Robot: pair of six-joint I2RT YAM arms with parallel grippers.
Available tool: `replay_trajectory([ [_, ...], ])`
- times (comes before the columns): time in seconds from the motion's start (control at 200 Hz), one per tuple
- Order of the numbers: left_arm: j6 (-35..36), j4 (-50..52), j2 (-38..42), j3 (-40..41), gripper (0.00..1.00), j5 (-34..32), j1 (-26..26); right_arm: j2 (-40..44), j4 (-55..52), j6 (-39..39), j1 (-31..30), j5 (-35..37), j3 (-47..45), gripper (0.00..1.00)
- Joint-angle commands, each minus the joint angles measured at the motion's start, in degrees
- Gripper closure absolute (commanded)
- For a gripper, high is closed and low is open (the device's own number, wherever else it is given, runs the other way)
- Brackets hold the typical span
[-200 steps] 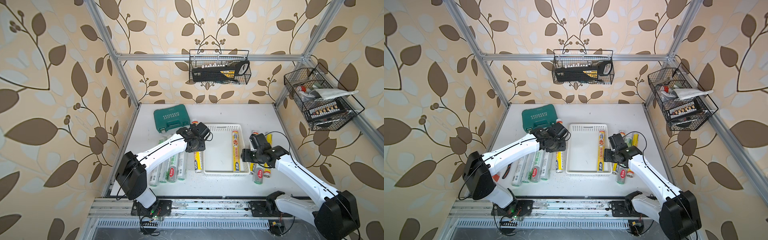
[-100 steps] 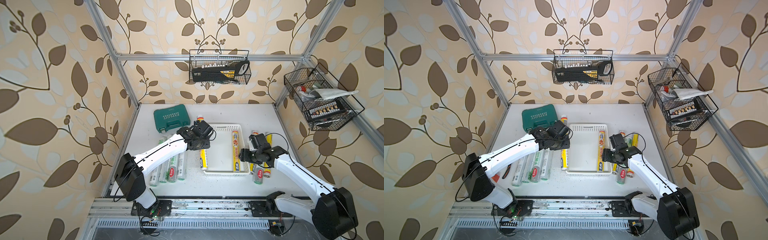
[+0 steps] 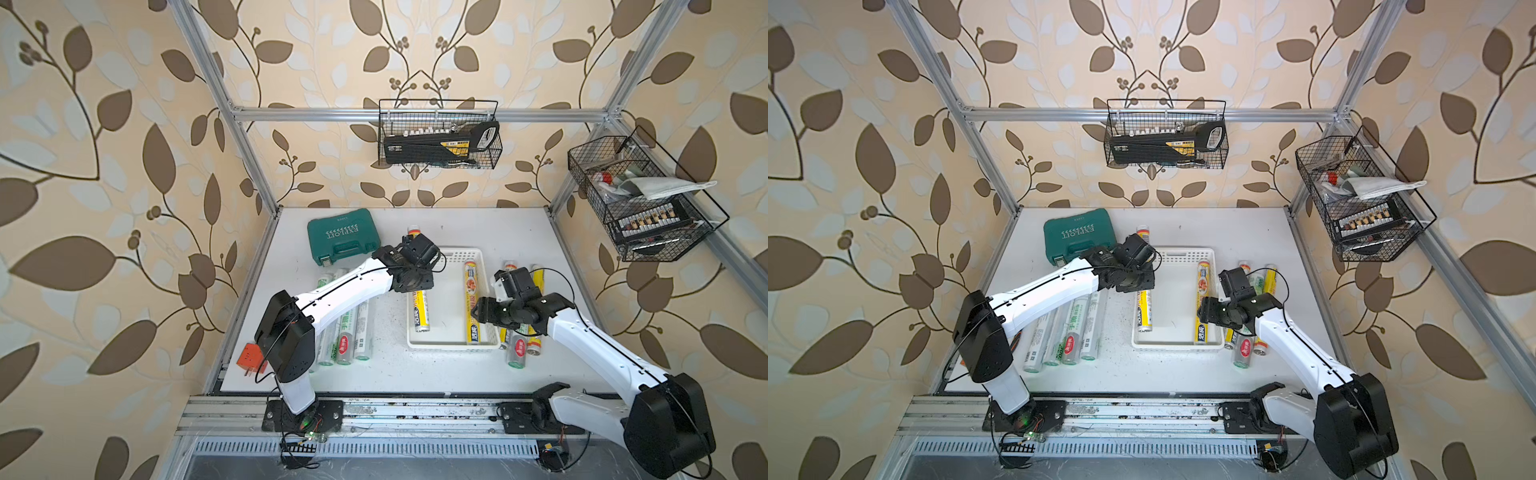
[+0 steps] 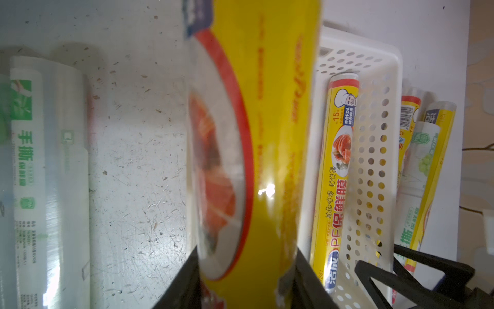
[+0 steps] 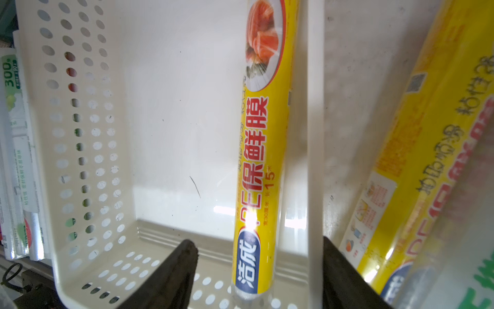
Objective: Put the plastic wrap into the basket
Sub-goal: Adjust the basket at the center of the board.
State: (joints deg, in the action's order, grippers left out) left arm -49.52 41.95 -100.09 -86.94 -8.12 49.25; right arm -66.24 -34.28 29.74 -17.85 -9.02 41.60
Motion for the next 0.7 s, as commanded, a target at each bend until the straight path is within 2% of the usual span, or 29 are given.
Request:
replay_trajectory([
  [0.0, 1.1, -1.1, -0.9, -3.1, 0.60, 1.4, 0.7, 0.0, 1.1, 1.3, 0.1, -3.0, -1.3, 0.29],
  [0.22, 1.4, -3.2, -3.1, -3.8, 0.60, 2.6, 0.9, 0.9, 2.0, 2.8, 0.1, -5.3, -2.0, 0.29],
  [0.695, 4.3, -5.0, -12.3, -10.6, 0.61, 3.1, 3.0, 6.8, -7.4, -0.9, 1.8, 3.3, 3.1, 0.29],
])
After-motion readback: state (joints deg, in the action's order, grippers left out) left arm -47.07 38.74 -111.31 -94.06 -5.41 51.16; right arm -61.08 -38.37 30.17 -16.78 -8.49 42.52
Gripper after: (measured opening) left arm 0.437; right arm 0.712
